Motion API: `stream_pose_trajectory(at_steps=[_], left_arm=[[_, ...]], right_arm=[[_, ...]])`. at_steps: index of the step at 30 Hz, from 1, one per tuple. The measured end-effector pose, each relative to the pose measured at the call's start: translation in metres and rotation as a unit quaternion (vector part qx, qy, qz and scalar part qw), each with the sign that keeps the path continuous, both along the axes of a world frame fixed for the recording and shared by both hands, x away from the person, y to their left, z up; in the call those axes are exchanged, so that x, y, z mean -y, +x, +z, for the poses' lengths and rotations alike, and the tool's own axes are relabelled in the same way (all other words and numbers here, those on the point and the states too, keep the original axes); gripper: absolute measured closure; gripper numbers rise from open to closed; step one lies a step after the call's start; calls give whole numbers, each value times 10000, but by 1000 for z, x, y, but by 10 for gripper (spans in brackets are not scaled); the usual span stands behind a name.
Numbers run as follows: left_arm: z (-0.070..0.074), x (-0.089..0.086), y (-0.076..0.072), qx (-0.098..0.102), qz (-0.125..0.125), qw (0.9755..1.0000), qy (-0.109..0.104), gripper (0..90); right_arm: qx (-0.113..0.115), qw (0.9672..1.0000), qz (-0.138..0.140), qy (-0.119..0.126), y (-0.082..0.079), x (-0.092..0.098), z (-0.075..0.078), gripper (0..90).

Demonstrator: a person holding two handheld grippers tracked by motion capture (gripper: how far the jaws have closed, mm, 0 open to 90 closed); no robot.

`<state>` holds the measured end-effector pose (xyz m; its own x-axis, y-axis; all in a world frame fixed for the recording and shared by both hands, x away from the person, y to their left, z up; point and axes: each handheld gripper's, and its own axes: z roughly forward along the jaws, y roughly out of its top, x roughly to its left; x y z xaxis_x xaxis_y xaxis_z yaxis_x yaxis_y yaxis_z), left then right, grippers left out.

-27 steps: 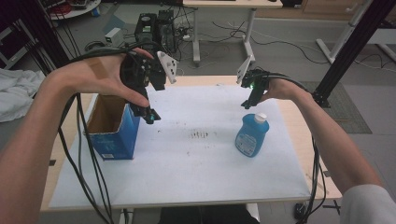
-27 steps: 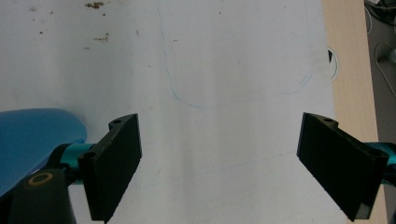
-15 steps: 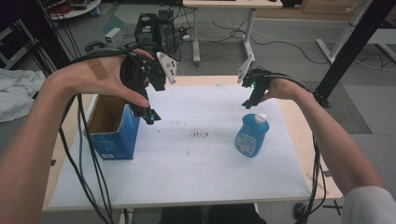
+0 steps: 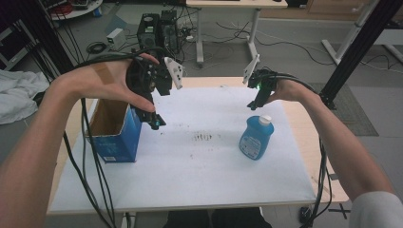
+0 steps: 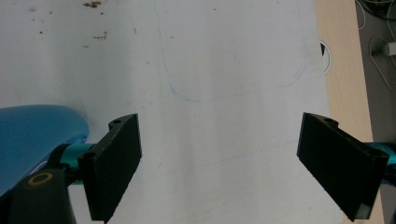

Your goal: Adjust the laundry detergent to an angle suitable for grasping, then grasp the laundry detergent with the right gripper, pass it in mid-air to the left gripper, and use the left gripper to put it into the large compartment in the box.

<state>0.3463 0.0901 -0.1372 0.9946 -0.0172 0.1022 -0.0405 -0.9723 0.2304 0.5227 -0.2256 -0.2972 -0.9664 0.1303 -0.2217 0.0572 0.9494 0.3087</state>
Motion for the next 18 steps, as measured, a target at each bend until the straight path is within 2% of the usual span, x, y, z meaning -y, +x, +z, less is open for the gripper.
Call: stream_pose_trajectory(at_steps=[12, 18], left_arm=[[-1, -2, 2, -7, -29, 10000, -37, 114], [-1, -1, 1, -28, -12, 10000, -51, 114]], right_arm=[[-34, 10000, 45, -69, 0, -4, -3, 130], [-23, 10000, 14, 21, -1, -1, 1, 130]])
